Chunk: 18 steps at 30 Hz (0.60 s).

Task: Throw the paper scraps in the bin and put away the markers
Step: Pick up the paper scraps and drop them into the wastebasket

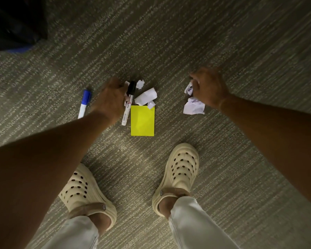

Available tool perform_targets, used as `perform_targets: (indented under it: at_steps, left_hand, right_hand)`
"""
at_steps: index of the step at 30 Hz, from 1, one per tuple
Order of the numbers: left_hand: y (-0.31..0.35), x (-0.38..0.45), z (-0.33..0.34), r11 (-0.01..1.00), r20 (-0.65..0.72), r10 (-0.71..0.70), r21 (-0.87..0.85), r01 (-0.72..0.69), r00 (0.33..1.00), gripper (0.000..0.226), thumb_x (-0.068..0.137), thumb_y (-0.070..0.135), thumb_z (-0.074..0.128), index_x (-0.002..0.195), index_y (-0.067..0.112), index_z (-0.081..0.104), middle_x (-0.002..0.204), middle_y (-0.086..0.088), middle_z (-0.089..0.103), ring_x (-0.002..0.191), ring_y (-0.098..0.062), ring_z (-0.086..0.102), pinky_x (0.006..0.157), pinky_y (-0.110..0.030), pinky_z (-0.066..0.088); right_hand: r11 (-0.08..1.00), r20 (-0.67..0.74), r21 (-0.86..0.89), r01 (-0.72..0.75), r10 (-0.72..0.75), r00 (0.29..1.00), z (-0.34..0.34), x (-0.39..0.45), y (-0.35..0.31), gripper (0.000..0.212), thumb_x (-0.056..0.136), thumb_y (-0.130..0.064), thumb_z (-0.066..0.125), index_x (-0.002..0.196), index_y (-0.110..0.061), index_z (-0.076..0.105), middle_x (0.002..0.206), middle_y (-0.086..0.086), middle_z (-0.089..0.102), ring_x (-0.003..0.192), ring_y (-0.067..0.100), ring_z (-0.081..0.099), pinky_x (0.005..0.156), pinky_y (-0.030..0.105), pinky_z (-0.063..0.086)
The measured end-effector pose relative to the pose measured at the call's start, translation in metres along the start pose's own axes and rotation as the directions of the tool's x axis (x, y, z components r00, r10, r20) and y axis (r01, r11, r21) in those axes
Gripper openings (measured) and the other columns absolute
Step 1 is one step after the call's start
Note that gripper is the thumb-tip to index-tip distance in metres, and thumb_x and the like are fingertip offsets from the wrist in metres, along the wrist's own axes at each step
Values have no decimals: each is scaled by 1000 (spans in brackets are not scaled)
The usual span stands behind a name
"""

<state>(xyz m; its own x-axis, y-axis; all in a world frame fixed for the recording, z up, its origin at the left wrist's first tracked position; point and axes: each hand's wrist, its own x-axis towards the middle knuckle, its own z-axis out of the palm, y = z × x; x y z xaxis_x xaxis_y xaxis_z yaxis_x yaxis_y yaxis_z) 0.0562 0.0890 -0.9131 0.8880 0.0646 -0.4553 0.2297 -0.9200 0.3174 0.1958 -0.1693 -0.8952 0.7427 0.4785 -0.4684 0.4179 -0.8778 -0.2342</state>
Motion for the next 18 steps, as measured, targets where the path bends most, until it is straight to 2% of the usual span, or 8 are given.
perform_targets:
  at_steps: [3, 5, 7, 10, 13, 15, 18]
  left_hand:
    - [0, 3, 0, 999, 2, -29, -33, 29, 1000, 39, 88, 1, 59, 126, 6, 53, 119, -21, 51, 105, -37, 54, 83, -42, 48]
    - [0, 6, 0, 998, 7, -36, -48, 36, 999, 40, 87, 3, 59, 126, 7, 52, 120, -20, 50, 105, -37, 54, 83, -43, 48]
    - [1, 10, -2, 997, 14, -42, -69, 43, 999, 38, 87, 4, 58, 124, 8, 52, 121, -20, 51, 105, -38, 54, 85, -45, 48]
    - [3, 15, -3, 999, 31, -15, -44, 16, 999, 42, 87, 3, 56, 128, 9, 49, 123, -22, 51, 107, -41, 54, 89, -48, 48]
    - [6, 16, -5, 1000, 28, -2, -22, 3, 1000, 43, 87, 1, 53, 129, 9, 49, 125, -22, 50, 108, -41, 53, 90, -48, 47]
    - [7, 17, -5, 1000, 30, 9, -18, -8, 1000, 36, 86, 2, 52, 122, 6, 54, 121, -23, 52, 105, -42, 54, 86, -47, 47]
    - [8, 19, -8, 1000, 46, 8, -22, -7, 999, 17, 87, 5, 51, 94, 0, 66, 103, -23, 57, 90, -41, 58, 74, -45, 48]
  right_hand:
    - [999, 58, 15, 49, -50, 997, 9, -17, -7, 48, 90, -33, 60, 130, -8, 55, 132, 21, 54, 118, 38, 53, 97, 46, 48]
    - [995, 99, -42, 86, -82, 992, 14, -24, -6, 48, 89, -24, 63, 134, -10, 52, 143, 23, 43, 127, 40, 45, 102, 49, 45]
    - [988, 135, -100, 114, -100, 986, 17, -26, -4, 50, 85, -8, 65, 133, -7, 53, 145, 24, 39, 131, 40, 41, 105, 49, 42]
    - [989, 162, -105, 103, -85, 983, 15, -22, -7, 39, 82, -10, 68, 120, -1, 62, 132, 25, 52, 120, 40, 49, 100, 46, 46]
    - [983, 194, -157, 94, -63, 979, 9, -14, -13, 42, 64, -17, 74, 103, -3, 69, 111, 17, 64, 101, 33, 62, 90, 38, 53]
    - [988, 112, -129, 91, -76, 991, 7, -9, -13, 33, 74, -12, 68, 107, -6, 70, 110, 17, 67, 100, 32, 63, 89, 37, 53]
    - [1000, -55, -2, -21, 21, 998, 2, -9, -4, 25, 88, -4, 58, 110, -8, 71, 112, 16, 70, 101, 32, 66, 87, 39, 55]
